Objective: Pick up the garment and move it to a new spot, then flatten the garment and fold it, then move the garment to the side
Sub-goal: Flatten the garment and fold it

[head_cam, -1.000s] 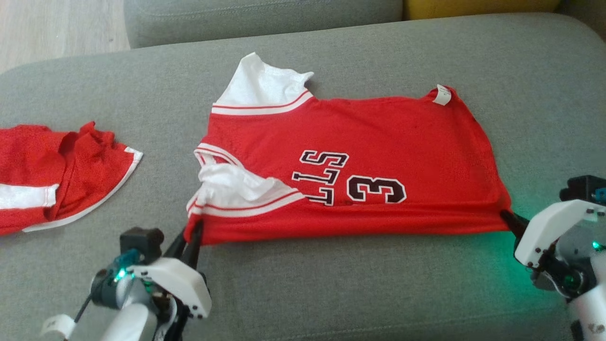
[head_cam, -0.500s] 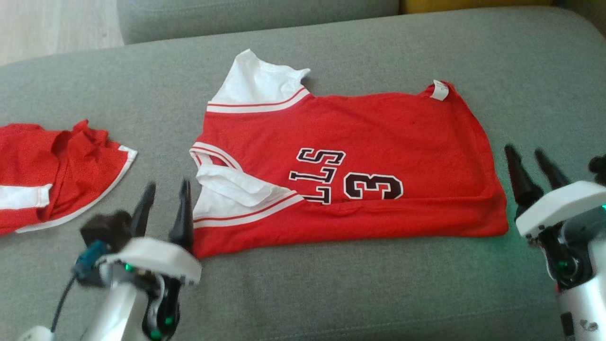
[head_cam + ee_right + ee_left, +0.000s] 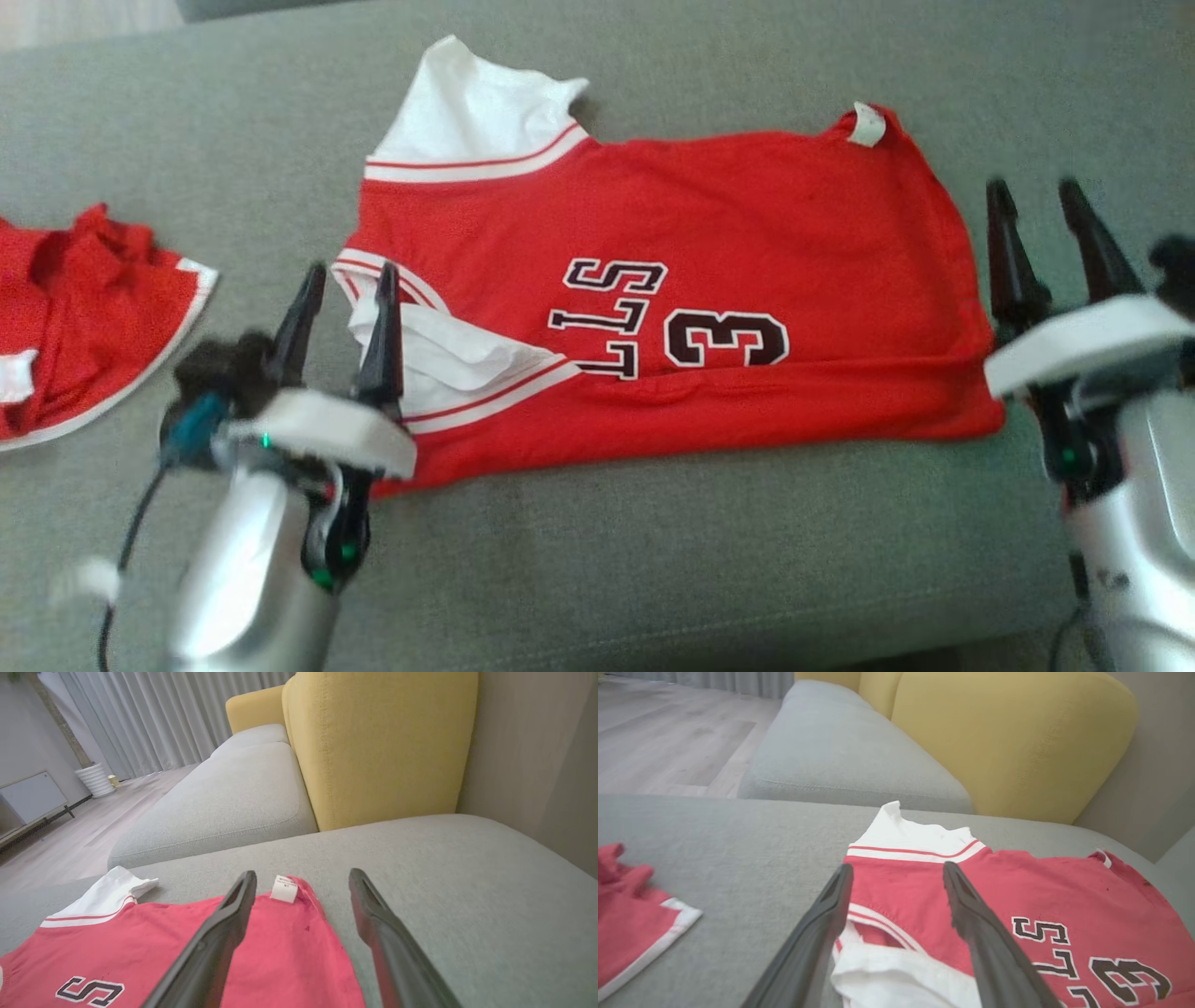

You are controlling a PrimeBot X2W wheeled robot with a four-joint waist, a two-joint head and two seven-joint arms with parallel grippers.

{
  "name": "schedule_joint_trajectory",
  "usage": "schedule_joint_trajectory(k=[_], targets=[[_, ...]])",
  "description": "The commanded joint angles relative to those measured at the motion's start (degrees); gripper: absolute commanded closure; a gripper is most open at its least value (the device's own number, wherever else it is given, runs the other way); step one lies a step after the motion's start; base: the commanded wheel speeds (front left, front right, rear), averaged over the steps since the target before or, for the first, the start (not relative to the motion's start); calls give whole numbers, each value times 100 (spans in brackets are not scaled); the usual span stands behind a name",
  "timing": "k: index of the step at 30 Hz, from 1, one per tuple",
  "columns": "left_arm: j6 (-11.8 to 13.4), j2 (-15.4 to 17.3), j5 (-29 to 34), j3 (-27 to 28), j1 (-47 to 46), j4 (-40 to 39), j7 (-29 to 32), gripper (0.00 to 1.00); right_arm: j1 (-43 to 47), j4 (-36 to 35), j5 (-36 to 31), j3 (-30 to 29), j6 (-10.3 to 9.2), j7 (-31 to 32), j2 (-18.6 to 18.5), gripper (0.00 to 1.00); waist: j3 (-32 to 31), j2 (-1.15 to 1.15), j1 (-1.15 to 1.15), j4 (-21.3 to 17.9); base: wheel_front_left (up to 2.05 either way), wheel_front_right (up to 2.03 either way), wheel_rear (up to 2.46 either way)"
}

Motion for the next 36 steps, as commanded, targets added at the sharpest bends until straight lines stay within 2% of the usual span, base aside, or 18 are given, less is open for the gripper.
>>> schedule_joint_trajectory(k=[1,4,13,21,27,36], targets=[[-64,184,113,114,-673,31,112,0,-373,-108,-114,196,11,27,-7,0,244,0,0,-137,0,0,0],[-130,283,199,43,-1072,279,301,0,-567,-23,-202,320,11,65,-3,0,379,0,0,-201,0,0,0],[-585,852,412,-326,-3068,1328,1448,0,-1400,345,-287,873,11,69,131,0,962,0,0,-593,0,0,0],[-715,1392,278,-635,-4499,2337,2432,0,-2064,607,-114,1429,11,-8,314,0,1425,0,0,-1077,0,0,0],[-725,1700,298,-1034,-5002,2841,2549,0,-2375,833,10,1723,11,-160,396,0,1628,0,0,-1347,0,0,0],[-726,1840,253,-1542,-5416,3418,2422,0,-2622,1098,171,1896,11,-344,392,0,1788,0,0,-1524,0,0,0]])
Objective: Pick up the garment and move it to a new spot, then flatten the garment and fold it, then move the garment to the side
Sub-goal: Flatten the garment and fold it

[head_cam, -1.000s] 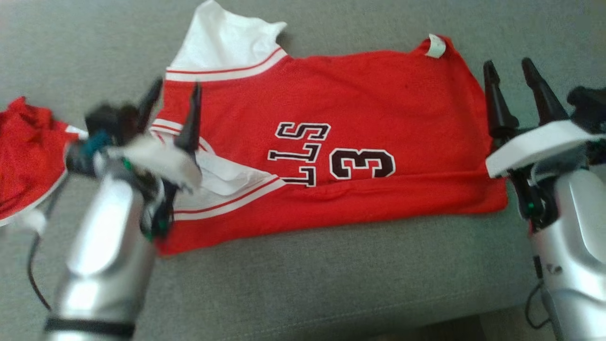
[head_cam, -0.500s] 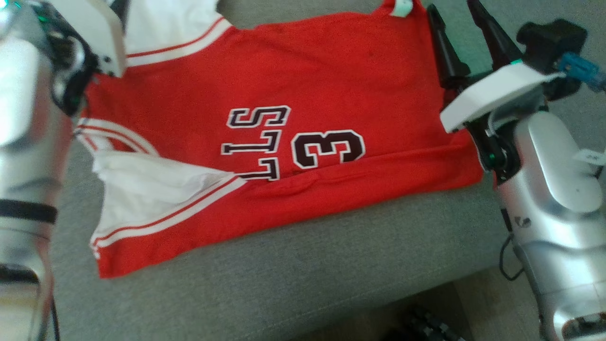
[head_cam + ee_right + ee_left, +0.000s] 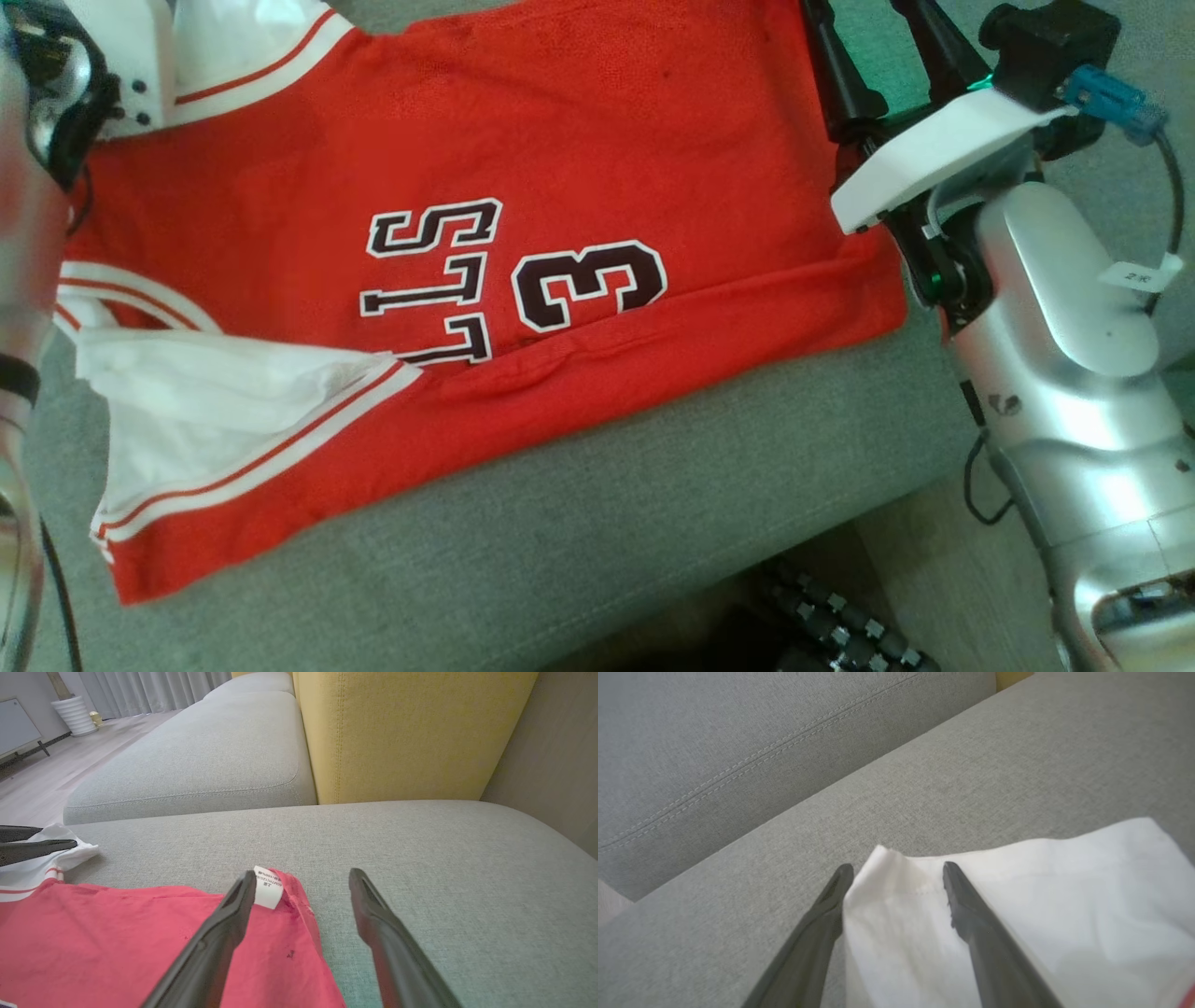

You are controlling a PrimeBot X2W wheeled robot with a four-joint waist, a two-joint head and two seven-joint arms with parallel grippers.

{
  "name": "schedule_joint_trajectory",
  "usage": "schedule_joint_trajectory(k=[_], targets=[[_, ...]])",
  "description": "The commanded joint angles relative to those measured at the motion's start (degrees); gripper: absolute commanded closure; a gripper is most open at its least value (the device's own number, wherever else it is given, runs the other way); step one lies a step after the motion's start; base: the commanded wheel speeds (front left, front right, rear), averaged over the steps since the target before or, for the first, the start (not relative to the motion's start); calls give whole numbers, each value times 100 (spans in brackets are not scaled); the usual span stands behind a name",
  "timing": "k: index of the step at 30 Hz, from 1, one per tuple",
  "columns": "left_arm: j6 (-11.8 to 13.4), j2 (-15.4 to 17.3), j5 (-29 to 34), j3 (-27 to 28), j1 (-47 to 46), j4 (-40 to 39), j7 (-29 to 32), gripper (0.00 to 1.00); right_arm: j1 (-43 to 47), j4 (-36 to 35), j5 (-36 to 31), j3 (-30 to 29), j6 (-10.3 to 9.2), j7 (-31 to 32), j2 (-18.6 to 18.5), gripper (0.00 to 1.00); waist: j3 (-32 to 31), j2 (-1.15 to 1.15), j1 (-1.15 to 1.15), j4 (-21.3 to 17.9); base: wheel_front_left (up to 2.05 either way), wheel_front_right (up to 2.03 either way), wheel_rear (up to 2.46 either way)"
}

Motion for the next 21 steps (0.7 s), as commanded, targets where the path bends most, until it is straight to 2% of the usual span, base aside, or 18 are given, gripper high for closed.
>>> schedule_joint_trajectory(k=[1,3,4,5,6,12,21], targets=[[9,269,-37,94,-315,-70,-42,0,-97,-133,49,54,11,-55,24,0,12,0,-1,-11,0,0,0],[9,232,-91,33,-367,40,-55,0,-130,-78,63,55,11,-77,1,0,19,0,-1,-6,0,0,0],[8,213,-119,-1,-391,84,-69,53,-144,-51,67,54,11,-84,-12,0,20,0,-1,1,0,0,0],[8,195,-148,-37,-413,118,-92,73,-158,-22,70,54,11,-90,-26,0,17,0,-1,12,0,0,0],[8,178,-184,-73,-431,143,-120,100,-169,8,70,52,11,-95,-41,0,8,0,-1,31,0,0,0],[8,105,-417,-226,-483,168,-372,100,-212,168,86,38,11,-73,-116,0,-74,0,-1,187,0,0,0],[8,-154,-921,-561,-499,-182,-863,100,-306,466,364,44,11,298,-418,0,-229,0,-1,714,0,0,0]])
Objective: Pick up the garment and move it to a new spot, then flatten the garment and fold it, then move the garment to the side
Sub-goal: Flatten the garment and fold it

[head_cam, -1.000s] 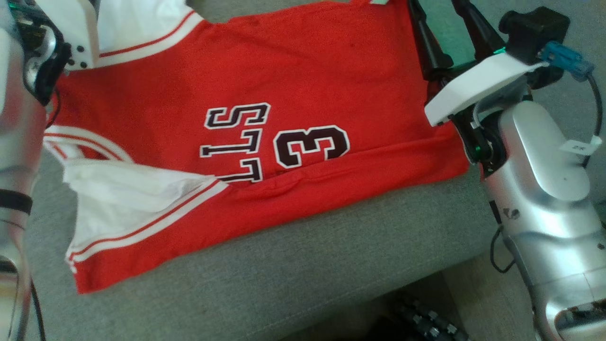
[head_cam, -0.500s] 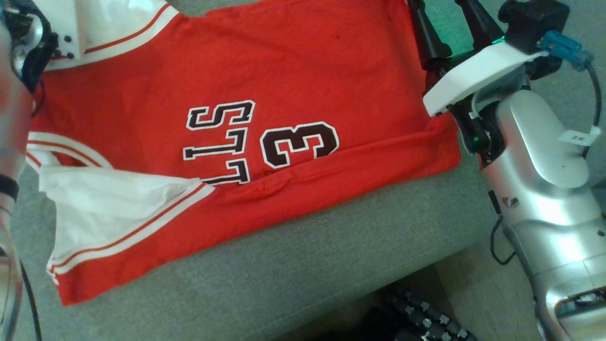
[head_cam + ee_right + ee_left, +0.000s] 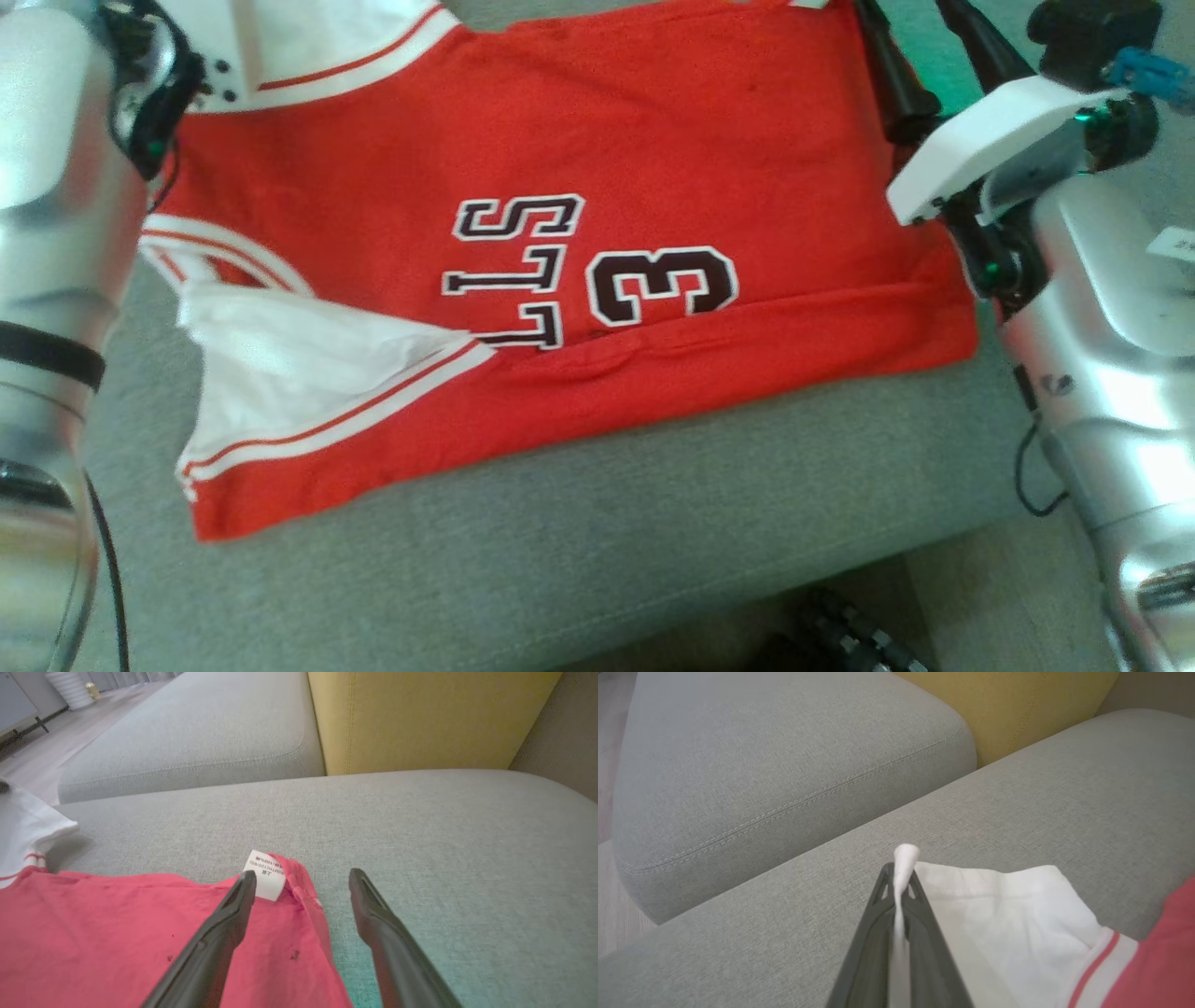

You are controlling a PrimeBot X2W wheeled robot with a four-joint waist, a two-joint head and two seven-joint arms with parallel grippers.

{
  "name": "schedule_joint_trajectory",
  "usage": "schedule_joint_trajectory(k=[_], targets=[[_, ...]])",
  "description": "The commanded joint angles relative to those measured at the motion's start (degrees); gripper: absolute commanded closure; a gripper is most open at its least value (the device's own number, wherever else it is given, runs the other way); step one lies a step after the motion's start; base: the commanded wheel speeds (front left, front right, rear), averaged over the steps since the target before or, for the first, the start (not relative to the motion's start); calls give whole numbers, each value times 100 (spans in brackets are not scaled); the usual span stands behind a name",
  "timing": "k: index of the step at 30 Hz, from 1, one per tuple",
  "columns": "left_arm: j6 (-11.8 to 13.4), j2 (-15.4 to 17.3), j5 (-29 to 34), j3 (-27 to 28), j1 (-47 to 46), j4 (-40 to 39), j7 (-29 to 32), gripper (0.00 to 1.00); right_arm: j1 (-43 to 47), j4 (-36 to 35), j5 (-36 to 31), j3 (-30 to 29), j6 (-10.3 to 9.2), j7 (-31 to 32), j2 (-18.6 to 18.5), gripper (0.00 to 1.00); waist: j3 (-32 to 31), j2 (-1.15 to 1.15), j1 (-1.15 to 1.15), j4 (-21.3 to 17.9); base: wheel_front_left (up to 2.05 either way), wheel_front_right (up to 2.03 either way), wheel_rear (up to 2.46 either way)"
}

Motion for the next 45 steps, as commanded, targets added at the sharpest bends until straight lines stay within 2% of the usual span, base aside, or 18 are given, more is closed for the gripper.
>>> schedule_joint_trajectory(k=[1,10,18,19,20,21,22,30,32,33,38,45], targets=[[8,170,-52,47,-311,-225,-77,100,-138,-98,33,61,11,76,-99,0,-55,0,0,177,0,0,0],[8,-13,-351,-323,-234,-712,-239,100,-602,413,118,435,11,548,-509,0,-28,0,0,659,0,0,0],[8,-50,-507,-504,-219,-934,-253,100,-1004,1129,199,680,11,750,-660,0,-8,0,0,841,0,0,0],[8,-38,-522,-517,-218,-942,-254,100,-1037,1203,271,678,11,765,-656,4,-8,0,0,849,0,0,0],[8,-23,-538,-525,-217,-944,-258,100,-1067,1266,359,668,11,777,-649,55,-9,0,0,854,0,0,0],[8,-9,-554,-531,-215,-942,-262,100,-1090,1318,460,666,11,804,-641,90,-11,0,0,857,0,0,0],[8,8,-568,-533,-212,-934,-266,100,-1102,1355,578,671,11,843,-635,100,-13,0,0,856,0,0,0],[9,81,-667,-523,-155,-824,-281,100,-1082,1492,1942,314,11,1267,-677,100,-43,0,0,811,0,0,0],[14,102,-726,-492,-131,-762,-294,100,-1076,1599,2557,-4,11,1540,-674,100,-70,0,0,791,0,0,0],[14,102,-726,-492,-131,-762,-294,100,-1076,1599,2557,-4,11,1540,-674,100,-70,0,0,791,0,0,0],[39,141,-793,-453,-73,-640,-368,100,-1120,1994,3674,-758,11,2217,-543,100,-158,0,0,764,0,0,0],[92,165,-872,-384,-69,-480,-536,100,-1405,2458,4226,-1285,11,2412,-447,100,-218,0,0,759,0,0,0]])
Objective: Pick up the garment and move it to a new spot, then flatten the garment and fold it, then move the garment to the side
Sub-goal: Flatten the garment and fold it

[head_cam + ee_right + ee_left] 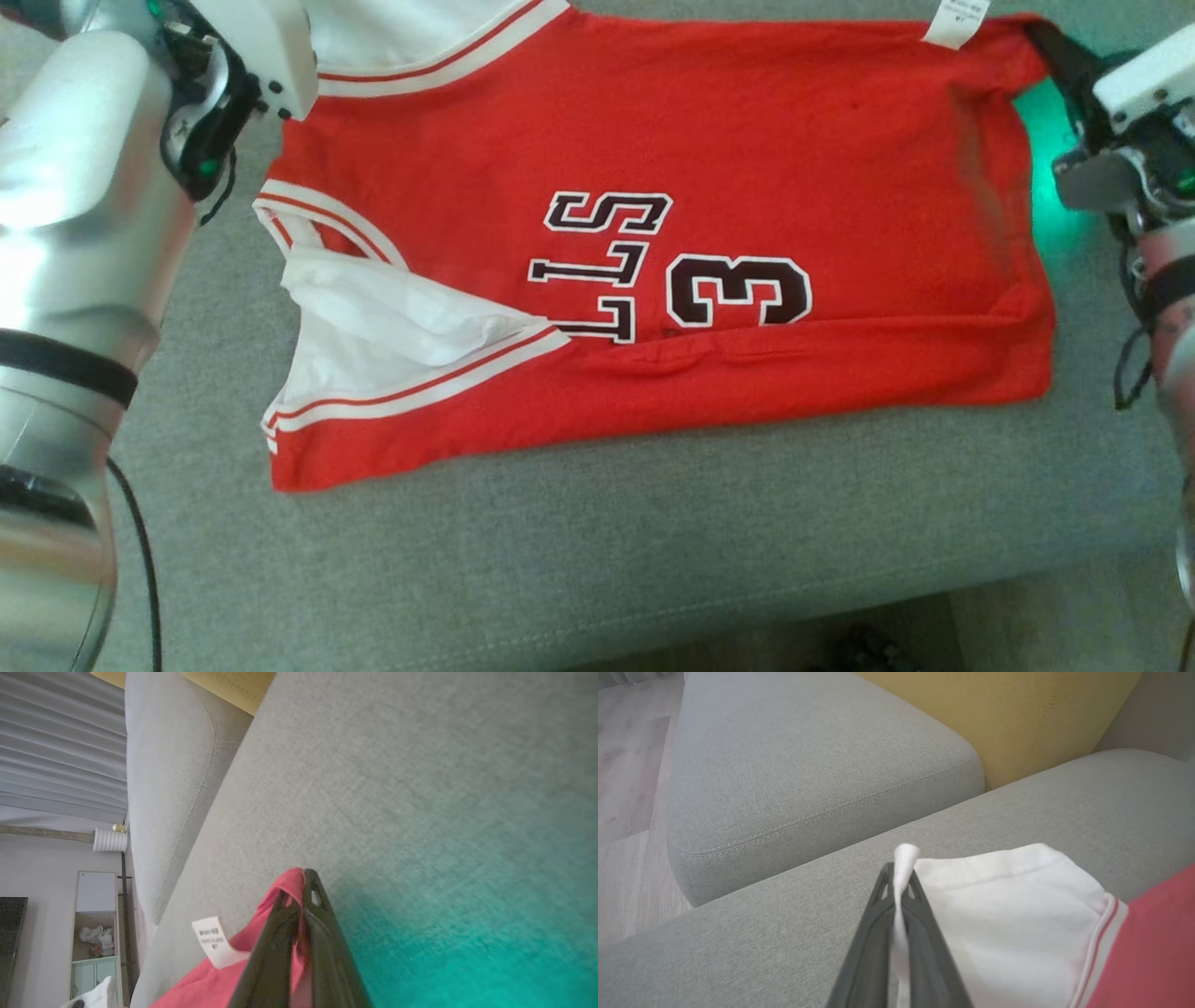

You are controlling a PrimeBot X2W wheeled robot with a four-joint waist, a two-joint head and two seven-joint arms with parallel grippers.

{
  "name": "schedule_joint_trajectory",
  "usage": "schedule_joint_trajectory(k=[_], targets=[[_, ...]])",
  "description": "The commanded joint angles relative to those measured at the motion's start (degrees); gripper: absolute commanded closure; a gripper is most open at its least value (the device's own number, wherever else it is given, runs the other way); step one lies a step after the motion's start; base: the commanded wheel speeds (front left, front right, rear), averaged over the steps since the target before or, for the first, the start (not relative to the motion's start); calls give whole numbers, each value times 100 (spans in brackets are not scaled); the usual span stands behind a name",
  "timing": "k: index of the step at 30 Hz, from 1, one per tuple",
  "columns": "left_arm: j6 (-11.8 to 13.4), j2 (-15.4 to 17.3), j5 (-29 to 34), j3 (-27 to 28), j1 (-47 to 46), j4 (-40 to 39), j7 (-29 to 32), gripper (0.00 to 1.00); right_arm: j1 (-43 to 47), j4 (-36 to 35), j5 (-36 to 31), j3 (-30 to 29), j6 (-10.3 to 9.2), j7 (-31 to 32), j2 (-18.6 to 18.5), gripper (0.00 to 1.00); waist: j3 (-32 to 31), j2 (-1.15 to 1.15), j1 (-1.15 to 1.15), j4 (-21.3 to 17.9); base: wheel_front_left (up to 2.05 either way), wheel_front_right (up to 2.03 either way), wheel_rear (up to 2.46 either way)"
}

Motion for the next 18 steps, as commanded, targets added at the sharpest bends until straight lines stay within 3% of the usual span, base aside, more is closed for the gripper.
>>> schedule_joint_trajectory(k=[1,13,18], targets=[[51,243,-72,246,-215,-85,-89,100,-272,-112,43,-10,11,-48,21,100,-2,0,0,4,0,0,0],[382,115,-43,444,-611,187,-906,100,-736,25,-433,202,11,-936,80,100,19,0,0,-5,0,0,0],[285,-10,-25,393,-570,304,-1065,100,-645,-110,-538,345,11,-1195,102,100,-44,0,0,0,0,0,0]])
